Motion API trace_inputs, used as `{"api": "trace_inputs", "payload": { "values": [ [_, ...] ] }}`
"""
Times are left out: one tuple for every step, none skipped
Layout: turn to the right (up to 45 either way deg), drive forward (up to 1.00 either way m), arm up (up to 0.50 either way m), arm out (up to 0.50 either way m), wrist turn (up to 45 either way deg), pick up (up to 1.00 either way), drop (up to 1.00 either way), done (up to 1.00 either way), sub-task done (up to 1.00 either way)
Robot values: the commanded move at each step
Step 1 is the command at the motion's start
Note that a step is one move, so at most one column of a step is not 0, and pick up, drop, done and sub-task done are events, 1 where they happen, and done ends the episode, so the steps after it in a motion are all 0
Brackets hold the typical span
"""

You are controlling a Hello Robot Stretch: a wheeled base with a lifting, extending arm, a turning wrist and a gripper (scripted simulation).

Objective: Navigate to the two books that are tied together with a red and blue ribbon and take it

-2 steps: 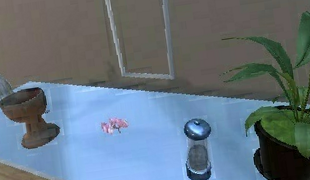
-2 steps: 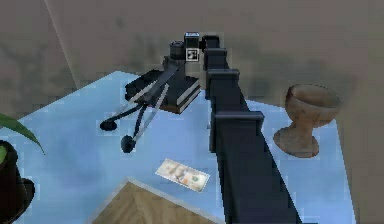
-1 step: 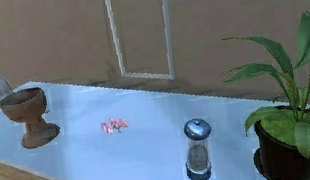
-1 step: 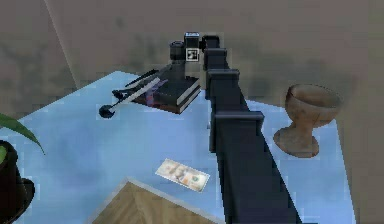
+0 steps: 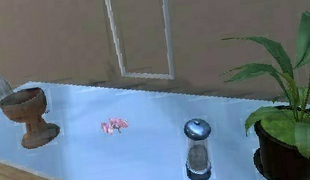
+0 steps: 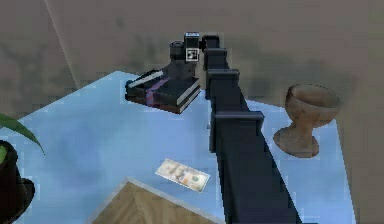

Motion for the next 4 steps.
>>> {"api": "trace_inputs", "payload": {
  "values": [
    [0.0,0.00,0.00,0.00,36.0,0.00,0.00,0.00,0.00],
    [0.0,0.00,-0.14,0.00,0.0,0.00,0.00,0.00,0.00],
    [0.0,0.00,0.00,0.00,0.0,1.00,0.00,0.00,0.00],
    [0.0,0.00,0.10,0.00,0.0,0.00,0.00,0.00,0.00]
  ]
}}
